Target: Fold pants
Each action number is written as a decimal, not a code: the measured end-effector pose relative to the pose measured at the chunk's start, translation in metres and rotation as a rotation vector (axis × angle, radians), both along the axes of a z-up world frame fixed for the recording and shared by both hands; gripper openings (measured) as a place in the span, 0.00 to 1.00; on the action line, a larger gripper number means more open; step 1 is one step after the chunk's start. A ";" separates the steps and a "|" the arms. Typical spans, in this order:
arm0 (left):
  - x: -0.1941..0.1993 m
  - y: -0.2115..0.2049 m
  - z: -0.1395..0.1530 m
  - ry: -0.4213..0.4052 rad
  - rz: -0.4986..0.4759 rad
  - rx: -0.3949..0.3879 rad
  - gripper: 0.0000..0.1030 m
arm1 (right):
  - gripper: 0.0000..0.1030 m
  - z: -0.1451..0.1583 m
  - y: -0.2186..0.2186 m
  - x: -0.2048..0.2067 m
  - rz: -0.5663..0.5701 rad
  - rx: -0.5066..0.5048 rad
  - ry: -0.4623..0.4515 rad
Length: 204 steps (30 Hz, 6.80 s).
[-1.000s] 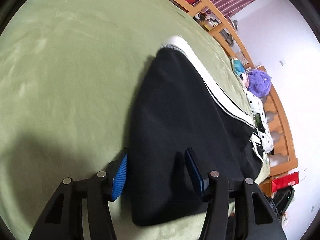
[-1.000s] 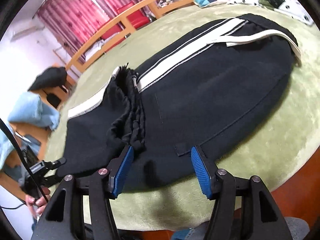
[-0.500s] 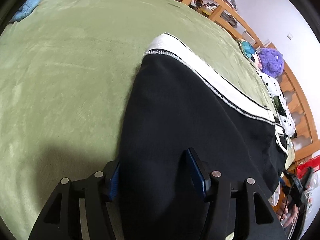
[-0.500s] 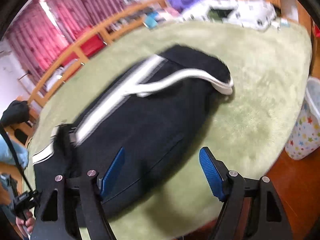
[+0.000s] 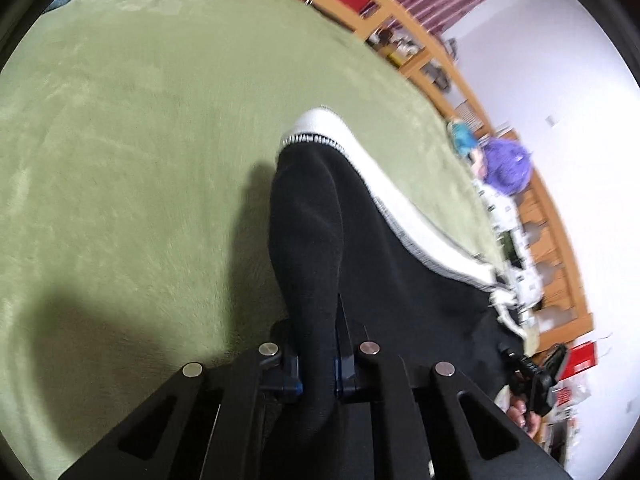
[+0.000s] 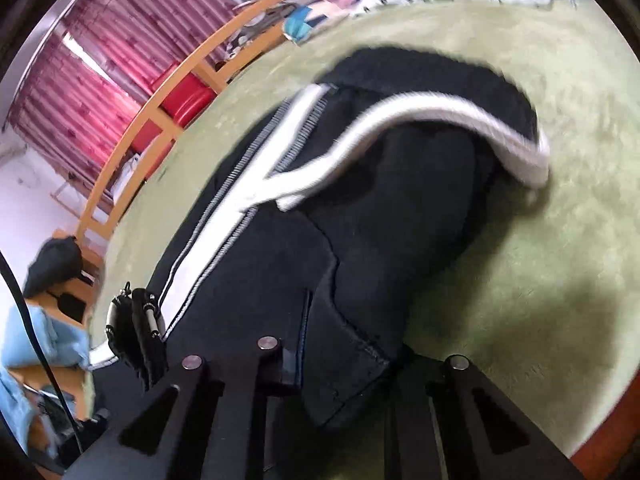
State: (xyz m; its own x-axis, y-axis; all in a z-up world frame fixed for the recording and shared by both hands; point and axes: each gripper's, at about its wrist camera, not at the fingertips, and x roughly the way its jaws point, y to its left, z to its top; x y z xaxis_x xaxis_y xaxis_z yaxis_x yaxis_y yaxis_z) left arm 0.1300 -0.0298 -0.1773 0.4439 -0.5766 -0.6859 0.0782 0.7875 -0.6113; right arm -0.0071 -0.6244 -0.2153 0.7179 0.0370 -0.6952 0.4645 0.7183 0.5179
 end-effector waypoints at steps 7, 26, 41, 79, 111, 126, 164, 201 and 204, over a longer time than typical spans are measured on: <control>0.000 0.053 0.020 -0.026 0.009 -0.056 0.09 | 0.13 0.049 0.061 0.010 0.066 -0.022 -0.053; -0.036 0.185 0.008 0.078 0.213 0.221 0.49 | 0.58 0.019 0.157 -0.070 0.220 0.121 0.027; -0.118 0.192 0.011 0.035 0.258 0.291 0.67 | 0.30 -0.013 0.097 -0.027 0.012 0.362 -0.122; -0.128 0.199 -0.023 0.059 0.194 0.114 0.75 | 0.19 0.028 0.412 -0.007 0.895 -0.300 0.078; -0.122 0.200 -0.013 0.033 0.205 0.156 0.75 | 0.65 0.072 0.364 0.062 0.837 -0.253 -0.040; -0.115 0.190 -0.023 0.065 0.190 0.161 0.75 | 0.00 0.015 0.404 0.140 0.877 -0.484 0.059; -0.150 -0.174 0.224 -0.528 -0.198 0.354 0.18 | 0.46 0.071 0.078 -0.076 0.266 -0.179 0.036; -0.102 -0.164 0.011 0.021 -0.190 0.427 0.72 | 0.62 0.049 0.056 -0.010 0.402 -0.295 0.107; -0.090 -0.163 0.016 0.009 -0.186 0.416 0.72 | 0.63 0.043 0.058 0.016 0.454 -0.300 0.140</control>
State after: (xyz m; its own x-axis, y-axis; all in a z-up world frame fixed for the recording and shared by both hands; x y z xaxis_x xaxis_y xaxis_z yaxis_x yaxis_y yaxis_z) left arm 0.0405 -0.1927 -0.1616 0.3516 -0.3202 -0.8797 0.2375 0.9395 -0.2470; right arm 0.0093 -0.5664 -0.1727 0.5762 0.1066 -0.8103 0.1237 0.9687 0.2154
